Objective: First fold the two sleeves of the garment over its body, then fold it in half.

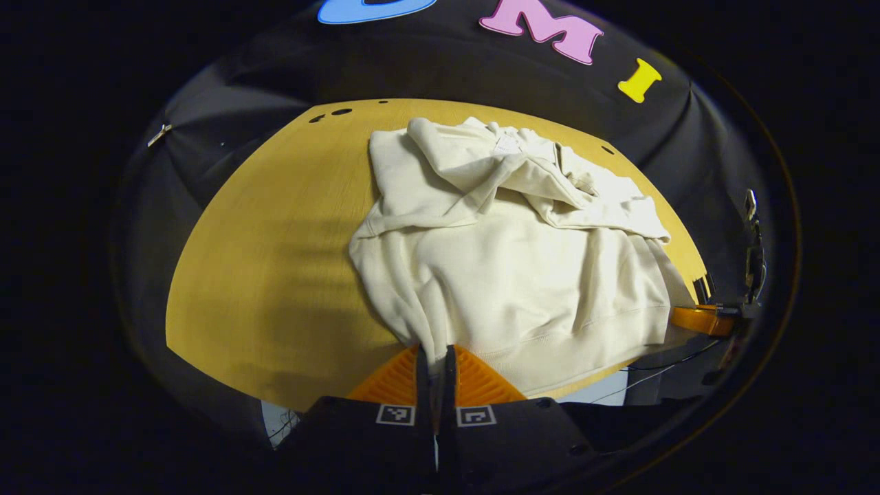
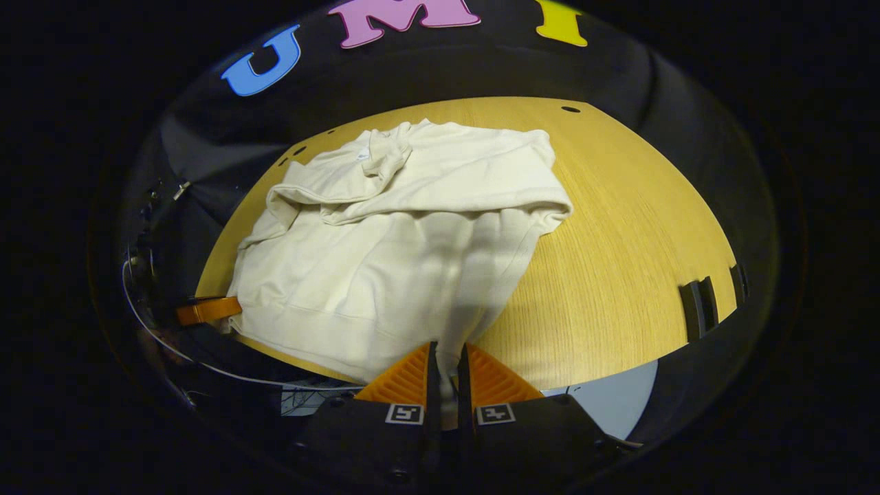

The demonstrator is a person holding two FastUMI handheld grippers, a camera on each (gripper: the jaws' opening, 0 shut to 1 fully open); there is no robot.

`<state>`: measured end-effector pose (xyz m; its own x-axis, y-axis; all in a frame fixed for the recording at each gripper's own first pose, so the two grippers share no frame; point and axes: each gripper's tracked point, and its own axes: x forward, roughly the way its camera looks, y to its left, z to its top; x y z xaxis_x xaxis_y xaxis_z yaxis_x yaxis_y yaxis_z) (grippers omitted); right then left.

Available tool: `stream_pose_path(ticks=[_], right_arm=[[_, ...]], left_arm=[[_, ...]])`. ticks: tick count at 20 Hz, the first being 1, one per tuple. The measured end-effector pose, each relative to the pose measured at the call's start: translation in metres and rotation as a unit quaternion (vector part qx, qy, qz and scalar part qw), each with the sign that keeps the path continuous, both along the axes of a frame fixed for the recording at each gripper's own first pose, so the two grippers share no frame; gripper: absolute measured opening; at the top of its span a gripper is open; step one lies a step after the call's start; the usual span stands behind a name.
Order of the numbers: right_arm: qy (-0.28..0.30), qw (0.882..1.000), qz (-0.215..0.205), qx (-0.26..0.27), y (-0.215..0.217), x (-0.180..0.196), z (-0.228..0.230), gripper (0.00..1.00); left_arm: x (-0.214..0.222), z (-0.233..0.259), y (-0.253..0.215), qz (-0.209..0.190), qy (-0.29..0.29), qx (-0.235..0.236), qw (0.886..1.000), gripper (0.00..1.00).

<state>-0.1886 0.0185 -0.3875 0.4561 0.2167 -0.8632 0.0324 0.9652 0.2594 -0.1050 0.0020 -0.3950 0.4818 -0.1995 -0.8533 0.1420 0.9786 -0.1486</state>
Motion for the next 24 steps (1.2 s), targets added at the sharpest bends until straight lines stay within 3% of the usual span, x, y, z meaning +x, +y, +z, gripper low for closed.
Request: stream_pose_path(ticks=[8, 12, 16, 24], right_arm=[[-0.055, 0.997, -0.040, 0.041, -0.011, 0.058, 0.070, 0.12], [-0.089, 0.990, -0.083, 0.075, -0.016, 0.108, 0.093, 0.13], [-0.113, 0.982, -0.113, 0.100, -0.021, 0.154, 0.103, 0.12], [-0.133, 0.977, -0.129, 0.102, -0.027, 0.253, 0.094, 0.13]], left_arm=[[0.039, 0.075, -0.010, 0.014, -0.049, -0.055, 0.997, 0.07], [0.085, 0.097, -0.007, 0.058, -0.071, -0.085, 0.992, 0.06], [0.131, 0.107, 0.006, 0.083, -0.095, -0.096, 0.987, 0.06], [0.231, 0.106, -0.007, 0.111, -0.119, -0.094, 0.982, 0.06]])
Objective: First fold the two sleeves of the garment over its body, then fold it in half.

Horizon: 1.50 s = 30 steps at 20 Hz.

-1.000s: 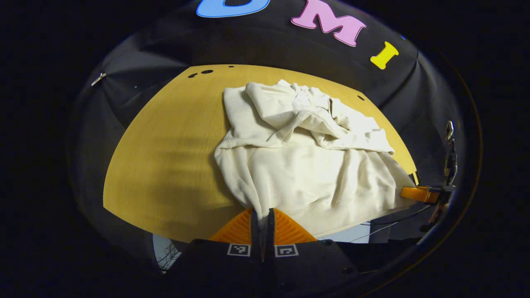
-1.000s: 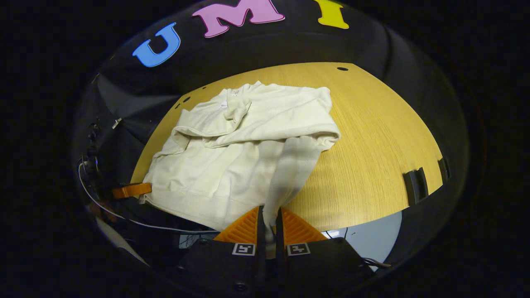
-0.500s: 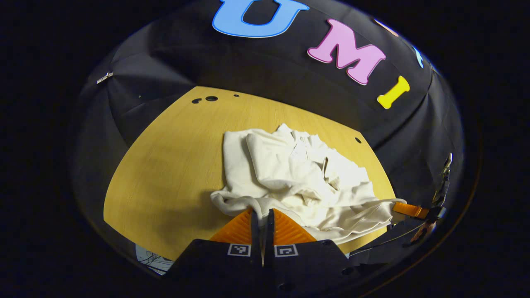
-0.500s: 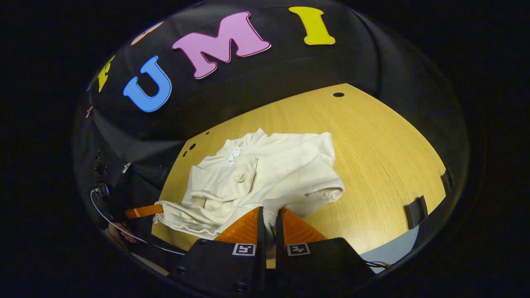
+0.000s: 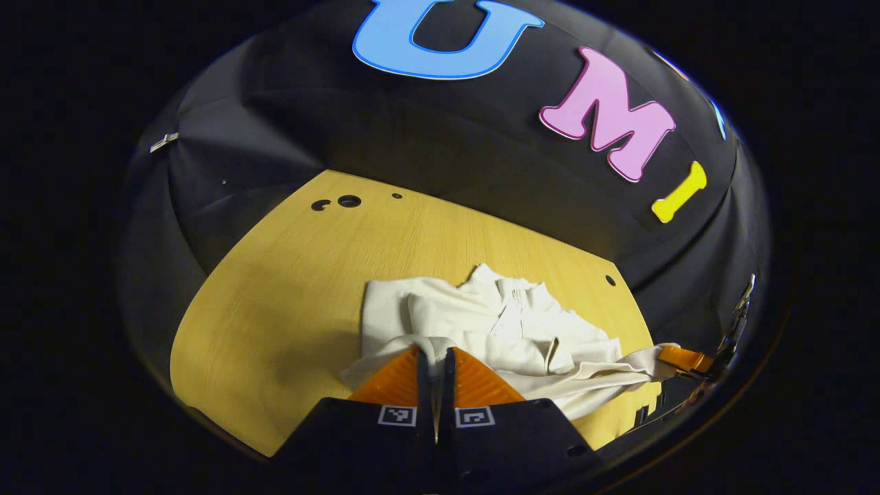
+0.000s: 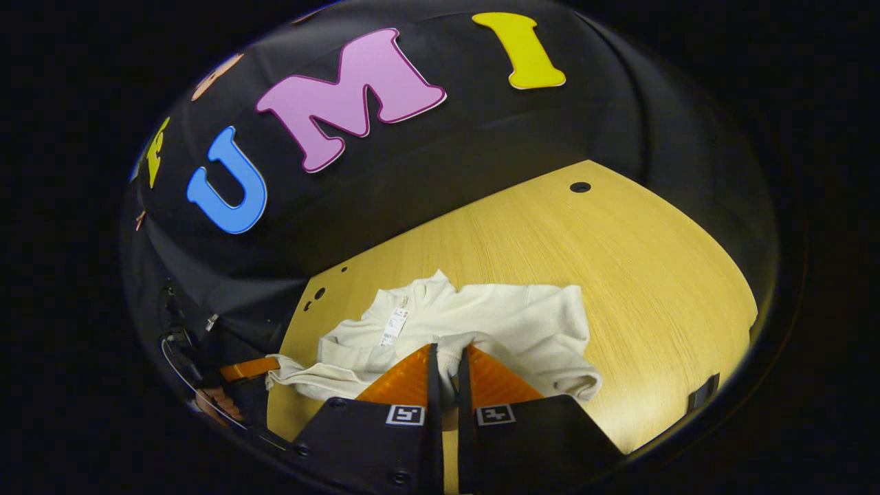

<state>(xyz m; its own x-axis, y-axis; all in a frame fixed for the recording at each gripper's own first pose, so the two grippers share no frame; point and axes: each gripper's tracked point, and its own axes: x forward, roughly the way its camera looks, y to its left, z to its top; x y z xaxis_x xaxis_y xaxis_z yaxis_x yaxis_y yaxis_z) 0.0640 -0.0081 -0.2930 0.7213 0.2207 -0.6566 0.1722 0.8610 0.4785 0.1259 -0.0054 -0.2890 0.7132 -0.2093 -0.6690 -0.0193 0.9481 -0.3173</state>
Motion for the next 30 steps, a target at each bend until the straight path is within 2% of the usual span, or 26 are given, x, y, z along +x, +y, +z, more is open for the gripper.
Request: stream_pose_path(ticks=[7, 12, 19, 27, 29, 30], right_arm=[[0.018, 1.000, -0.016, -0.007, -0.014, 0.050, -0.048, 0.13], [0.060, 0.998, -0.026, -0.007, -0.016, 0.073, -0.094, 0.12], [0.124, 0.992, -0.007, -0.018, -0.008, 0.072, -0.152, 0.13], [0.119, 0.993, -0.002, -0.020, -0.007, 0.074, -0.158, 0.18], [0.122, 0.993, -0.006, -0.010, -0.003, 0.074, -0.155, 0.21], [0.122, 0.992, -0.008, -0.008, -0.001, 0.075, -0.153, 0.31]], left_arm=[[0.069, -0.036, -0.007, 0.034, 0.017, 0.006, 0.999, 0.06], [0.099, -0.082, -0.013, 0.029, 0.056, 0.043, 0.997, 0.06], [0.110, -0.118, -0.017, 0.016, 0.093, 0.068, 0.993, 0.06], [0.110, -0.123, -0.017, 0.001, 0.097, 0.060, 0.993, 0.07], [0.109, -0.122, -0.018, 0.003, 0.099, 0.063, 0.993, 0.11], [0.109, -0.121, -0.018, 0.004, 0.096, 0.066, 0.993, 0.10]])
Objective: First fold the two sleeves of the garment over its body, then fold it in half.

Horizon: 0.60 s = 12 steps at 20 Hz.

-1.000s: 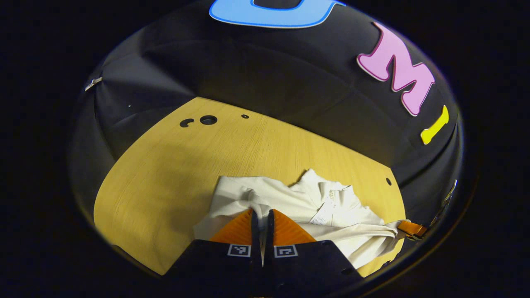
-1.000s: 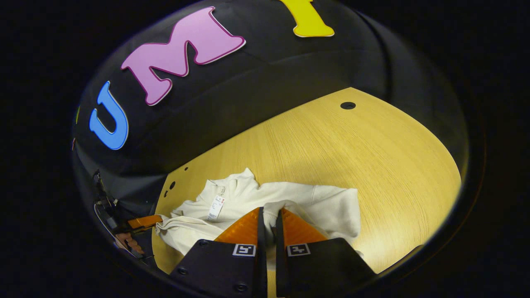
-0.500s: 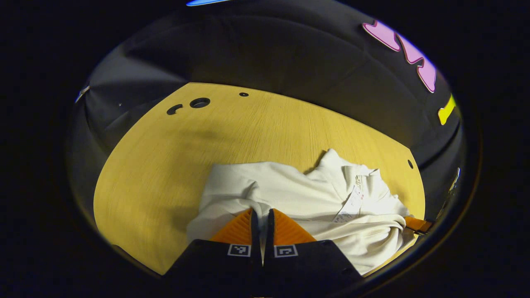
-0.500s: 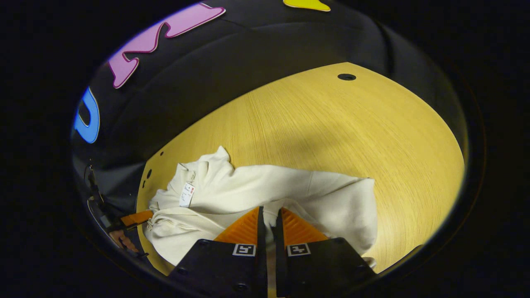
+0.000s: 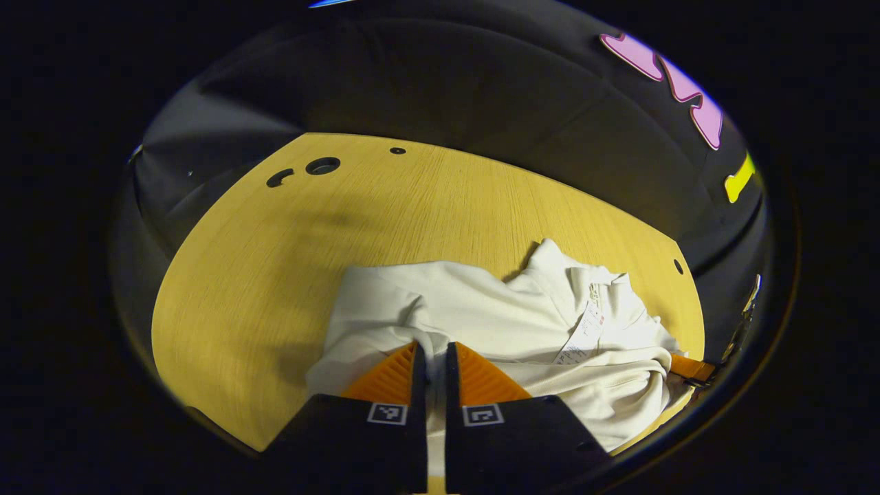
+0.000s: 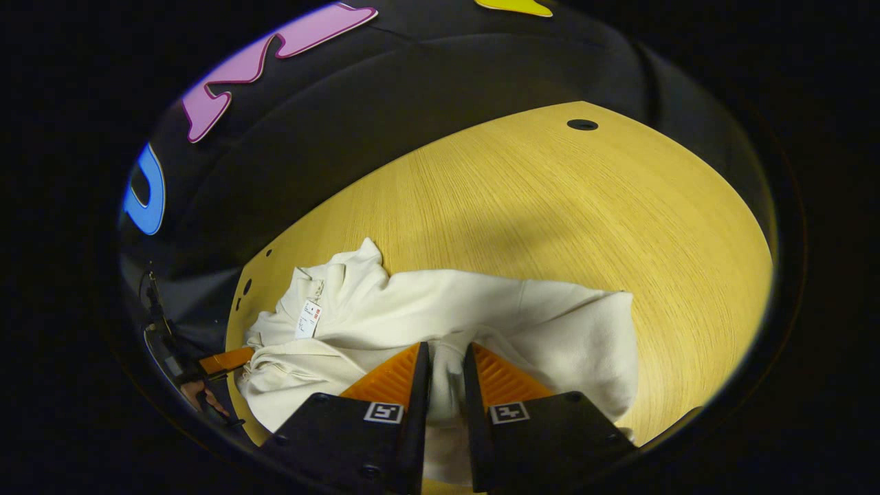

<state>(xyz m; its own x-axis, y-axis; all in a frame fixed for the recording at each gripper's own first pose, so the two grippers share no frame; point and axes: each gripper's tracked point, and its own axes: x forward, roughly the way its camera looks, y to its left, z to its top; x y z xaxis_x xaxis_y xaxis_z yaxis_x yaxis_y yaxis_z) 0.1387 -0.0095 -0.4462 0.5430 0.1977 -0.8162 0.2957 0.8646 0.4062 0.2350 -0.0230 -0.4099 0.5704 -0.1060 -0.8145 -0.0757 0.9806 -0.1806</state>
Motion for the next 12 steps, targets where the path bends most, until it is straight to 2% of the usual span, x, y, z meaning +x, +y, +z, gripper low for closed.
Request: stream_pose_path(ticks=[1, 2, 3, 4, 5, 6, 7, 8, 12], right_arm=[[-0.003, 1.000, 0.000, 0.000, 0.001, 0.000, 0.002, 0.36], [-0.007, 1.000, 0.003, -0.002, 0.003, 0.000, 0.005, 0.45], [-0.011, 1.000, 0.007, -0.005, 0.006, -0.002, 0.008, 0.51], [-0.016, 1.000, 0.009, -0.007, 0.007, -0.003, 0.012, 0.62], [-0.022, 1.000, 0.012, -0.010, 0.008, -0.004, 0.017, 0.67], [-0.029, 0.999, 0.016, -0.009, 0.010, -0.006, 0.023, 0.79], [-0.035, 0.999, 0.020, -0.011, 0.010, -0.009, 0.030, 0.76], [-0.040, 0.999, 0.024, -0.014, 0.008, -0.011, 0.037, 0.99], [-0.067, 0.997, 0.038, -0.023, 0.004, -0.024, 0.064, 0.98]], left_arm=[[0.000, 0.002, 0.001, -0.001, -0.003, 0.004, 1.000, 0.20], [-0.001, 0.004, 0.000, -0.004, -0.009, 0.003, 1.000, 0.23], [0.001, 0.010, 0.001, -0.003, -0.017, 0.005, 1.000, 0.33], [0.002, 0.016, 0.003, -0.002, -0.029, 0.005, 1.000, 0.40], [0.003, 0.024, 0.002, -0.003, -0.045, 0.002, 0.999, 0.49], [0.005, 0.034, 0.000, -0.008, -0.065, -0.003, 0.998, 0.58], [0.006, 0.045, 0.001, -0.013, -0.087, -0.005, 0.996, 0.68], [0.007, 0.054, 0.002, -0.015, -0.103, -0.006, 0.995, 0.70], [-0.007, 0.085, 0.017, -0.003, -0.134, -0.004, 0.991, 0.74]])
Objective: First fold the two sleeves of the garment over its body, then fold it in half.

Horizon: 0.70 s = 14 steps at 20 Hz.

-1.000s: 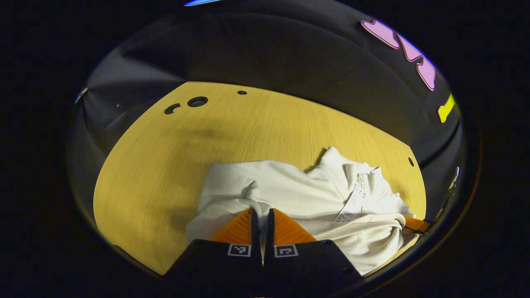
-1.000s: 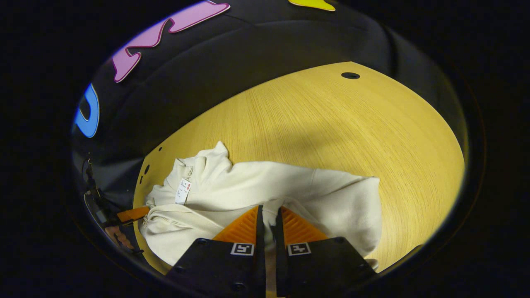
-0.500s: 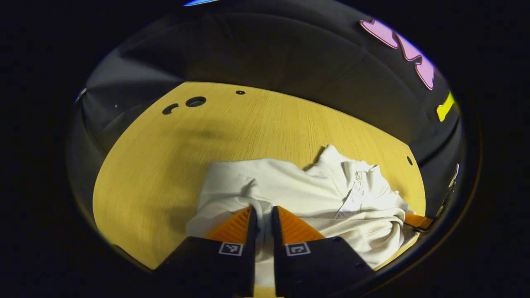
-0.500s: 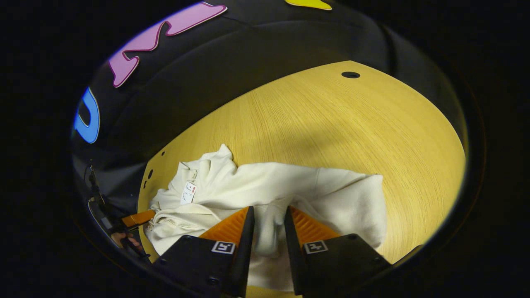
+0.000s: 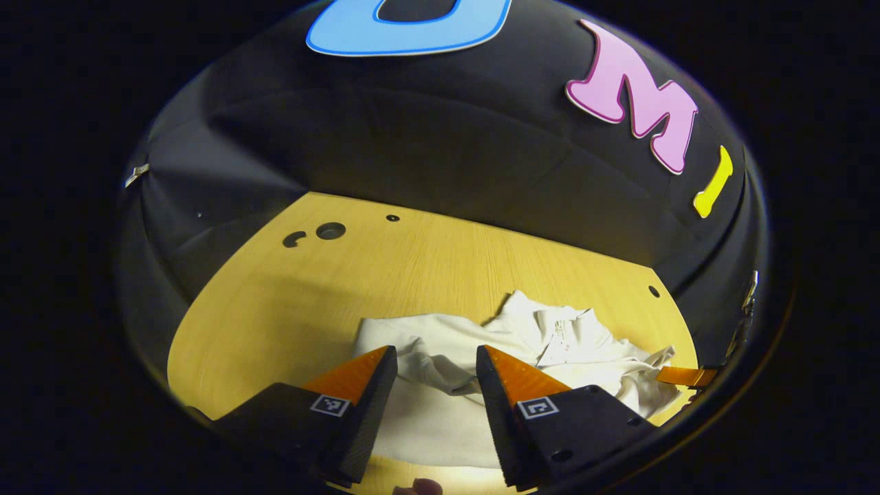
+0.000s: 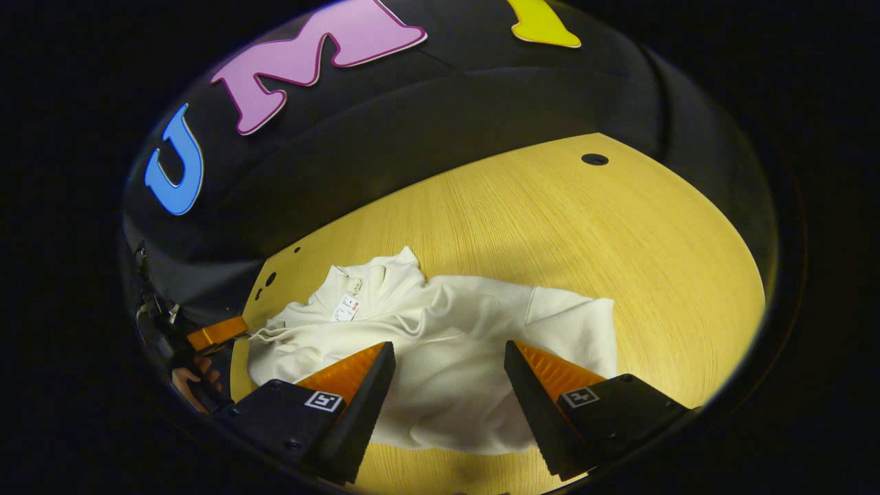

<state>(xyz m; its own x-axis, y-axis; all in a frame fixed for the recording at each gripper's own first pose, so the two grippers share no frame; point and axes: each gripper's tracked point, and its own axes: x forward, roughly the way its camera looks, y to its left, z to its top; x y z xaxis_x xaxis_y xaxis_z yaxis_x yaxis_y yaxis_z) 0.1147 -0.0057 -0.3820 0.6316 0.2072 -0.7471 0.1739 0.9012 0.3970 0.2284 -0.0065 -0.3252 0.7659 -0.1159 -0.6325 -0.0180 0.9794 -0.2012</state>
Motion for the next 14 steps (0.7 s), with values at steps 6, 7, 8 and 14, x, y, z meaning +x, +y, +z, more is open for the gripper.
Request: stream_pose_path(ticks=[6, 7, 8, 14], right_arm=[[-0.037, 0.999, -0.004, 0.017, -0.001, -0.021, 0.053, 0.98], [-0.042, 0.999, -0.003, 0.021, 0.000, -0.025, 0.062, 0.99], [-0.047, 0.999, -0.002, 0.024, 0.001, -0.030, 0.070, 0.98], [-0.079, 0.996, 0.033, 0.018, 0.011, -0.054, 0.104, 0.98]], left_arm=[[-0.035, 0.048, 0.006, -0.003, -0.043, -0.016, 0.999, 0.76], [-0.043, 0.054, 0.006, -0.003, -0.046, -0.020, 0.999, 0.76], [-0.051, 0.059, 0.005, -0.003, -0.049, -0.025, 0.998, 0.76], [-0.098, 0.084, -0.010, -0.005, -0.060, -0.041, 0.997, 0.77]])
